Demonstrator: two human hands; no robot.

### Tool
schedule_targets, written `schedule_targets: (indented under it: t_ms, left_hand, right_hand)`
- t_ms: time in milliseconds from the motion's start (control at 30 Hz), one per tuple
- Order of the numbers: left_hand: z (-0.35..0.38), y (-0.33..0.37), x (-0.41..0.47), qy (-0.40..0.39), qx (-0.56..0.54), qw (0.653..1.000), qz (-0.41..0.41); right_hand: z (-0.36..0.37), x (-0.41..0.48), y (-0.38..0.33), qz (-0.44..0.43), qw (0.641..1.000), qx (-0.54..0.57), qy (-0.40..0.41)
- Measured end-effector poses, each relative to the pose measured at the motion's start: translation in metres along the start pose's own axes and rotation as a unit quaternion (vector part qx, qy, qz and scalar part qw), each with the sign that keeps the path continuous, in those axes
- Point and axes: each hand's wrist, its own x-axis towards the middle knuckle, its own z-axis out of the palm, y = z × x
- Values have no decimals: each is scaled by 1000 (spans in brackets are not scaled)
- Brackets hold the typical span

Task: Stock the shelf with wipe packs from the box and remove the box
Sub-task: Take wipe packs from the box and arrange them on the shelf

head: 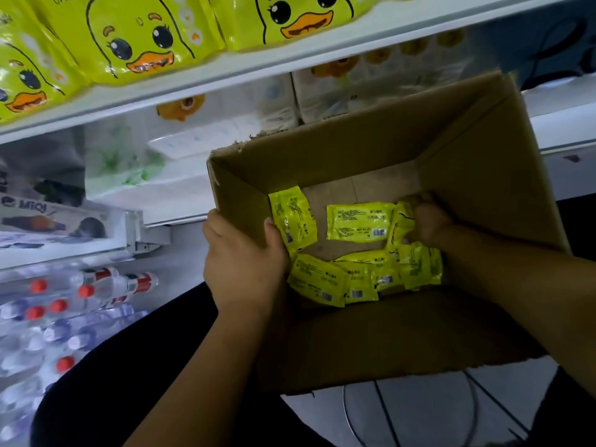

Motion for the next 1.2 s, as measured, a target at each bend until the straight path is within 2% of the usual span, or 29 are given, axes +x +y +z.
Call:
schedule_targets:
  t_ms: [333, 533, 633, 767, 833, 933, 1000, 1033, 1100, 1133, 1200]
  left_hand:
    - [2, -2, 0, 9, 11, 1000, 6]
    - [-2, -1, -2, 18, 19, 1000, 6]
    - [-4, -2, -3, 9, 11, 1000, 8]
    - [-11, -3, -9, -8, -61, 998, 15]
    - [-16, -3, -16, 17, -103, 993, 45]
    - [-24, 7, -42, 45, -147, 983, 98]
    - [-35, 20, -72, -6, -209, 974, 86]
    - [-38, 25, -90, -39, -252, 966, 53]
    - [-44, 28, -125, -116, -362, 923, -62]
    - [-47, 29, -142, -150, -424, 885, -118]
    - [-45, 27, -167, -194, -539, 799, -184]
  right_hand:
    - [-5, -3, -1, -27, 996, -78, 14]
    - [-3, -23, 7, -69, 997, 3, -34]
    - [-8, -44, 3, -56, 997, 46, 2]
    - [-24, -72, -3, -61, 981, 177, 58]
    - [-41, -94, -12, -72, 959, 267, 69]
    - [-63, -137, -27, -116, 900, 413, 72]
    - [-73, -170, -33, -138, 856, 494, 55]
    - [-76, -187, -34, -148, 832, 533, 41]
    - [-80, -219, -37, -160, 776, 610, 11]
    - [-83, -235, -38, -157, 756, 636, -3]
    - [-85, -261, -40, -162, 737, 656, -30]
